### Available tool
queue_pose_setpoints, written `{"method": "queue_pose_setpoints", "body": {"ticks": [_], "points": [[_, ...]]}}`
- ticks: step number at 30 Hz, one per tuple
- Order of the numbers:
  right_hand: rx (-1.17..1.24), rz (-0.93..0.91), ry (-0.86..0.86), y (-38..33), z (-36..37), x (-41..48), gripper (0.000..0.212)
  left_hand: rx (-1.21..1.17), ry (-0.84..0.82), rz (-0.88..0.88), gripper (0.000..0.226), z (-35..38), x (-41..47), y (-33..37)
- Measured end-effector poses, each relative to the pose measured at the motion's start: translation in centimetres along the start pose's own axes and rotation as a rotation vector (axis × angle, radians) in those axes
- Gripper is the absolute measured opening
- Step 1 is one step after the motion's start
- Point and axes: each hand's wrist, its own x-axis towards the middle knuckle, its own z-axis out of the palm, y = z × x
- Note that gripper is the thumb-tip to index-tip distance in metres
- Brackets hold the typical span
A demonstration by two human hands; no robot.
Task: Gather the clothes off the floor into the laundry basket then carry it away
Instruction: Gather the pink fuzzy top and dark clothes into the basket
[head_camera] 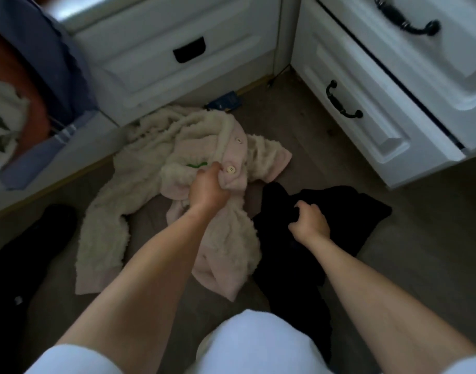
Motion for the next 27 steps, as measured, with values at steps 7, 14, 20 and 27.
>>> {"method": "queue_pose_setpoints", "body": {"ticks": [7, 14, 20, 27], "points": [[0.07, -0.129, 0.005, -6.0, -9.2, -5.3, 0.024, -0.028, 0.039, -0.104, 0.04, -10.3, -6.4, 3.5], [0.134, -0.209, -0.042, -14.2, -20.5, -17.2, 0.021, -0.047, 0.06, -0.255, 0.04, -25.3, -16.5, 5.7], [0.041, -0.416, -0.124, -23.9, -28.9, -28.0, 0.04, -0.011, 0.116, -0.265, 0.039, -37.8, -25.2, 9.0], [-0.051, -0.673, -0.22, -30.9, -36.8, -39.9, 0.032, -0.008, 0.286, -0.385, 0.039, -50.1, -36.7, 11.1]]}}
